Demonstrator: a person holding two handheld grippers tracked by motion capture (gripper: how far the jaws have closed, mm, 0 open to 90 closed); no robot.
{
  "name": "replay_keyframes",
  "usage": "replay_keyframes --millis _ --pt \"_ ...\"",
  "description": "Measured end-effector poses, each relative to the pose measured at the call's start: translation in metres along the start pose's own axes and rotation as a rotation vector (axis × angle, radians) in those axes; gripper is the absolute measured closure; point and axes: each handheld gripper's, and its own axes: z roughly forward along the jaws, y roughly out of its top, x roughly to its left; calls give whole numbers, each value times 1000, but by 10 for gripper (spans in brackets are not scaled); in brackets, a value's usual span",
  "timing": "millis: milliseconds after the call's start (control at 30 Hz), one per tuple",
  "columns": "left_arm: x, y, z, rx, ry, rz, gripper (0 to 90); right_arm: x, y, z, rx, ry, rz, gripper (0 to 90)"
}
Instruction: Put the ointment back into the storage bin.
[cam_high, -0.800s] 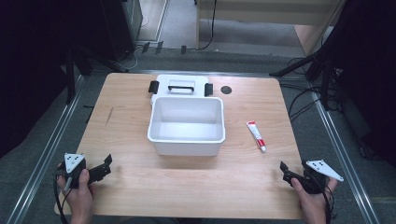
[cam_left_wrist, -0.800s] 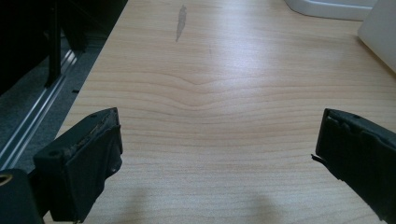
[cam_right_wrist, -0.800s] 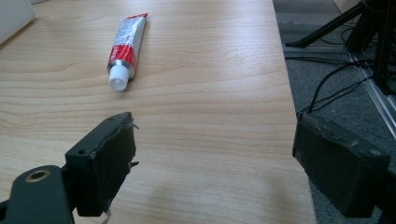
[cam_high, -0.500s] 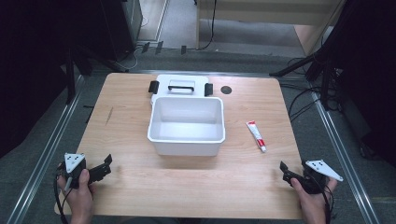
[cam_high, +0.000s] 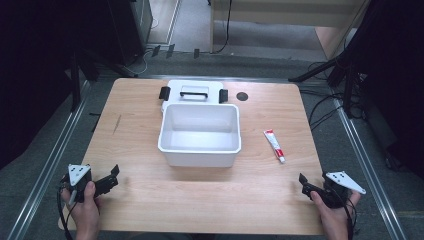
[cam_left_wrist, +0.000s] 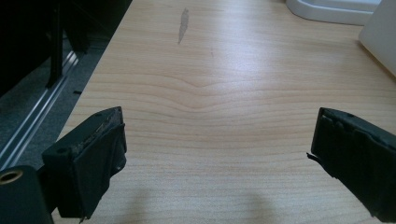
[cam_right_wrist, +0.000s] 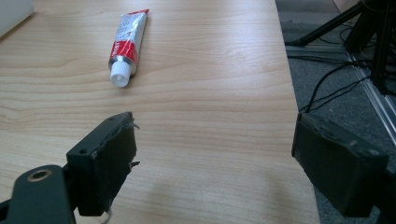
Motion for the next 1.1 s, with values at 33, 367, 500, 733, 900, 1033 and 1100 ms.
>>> replay_keyframes --millis 33,367,500,733,900,1033,1100 --pt "0 0 0 -2 -1 -3 38 0 0 0 0 0 0 138" --pt "1 0 0 -5 -5 -10 38 1 1 2 17 0 -6 143" --pt "2 0 0 -7 -6 -15 38 1 1 3 33 13 -11 146" --pt "2 0 -1 -12 -9 -24 38 1 3 6 81 1 -1 167" --pt "3 0 -1 -10 -13 -28 38 6 11 9 124 28 -42 174" --pt "4 0 -1 -9 -15 -32 38 14 22 11 170 48 -79 172" --pt "4 0 -1 -9 -15 -32 38 18 26 13 206 41 -107 172"
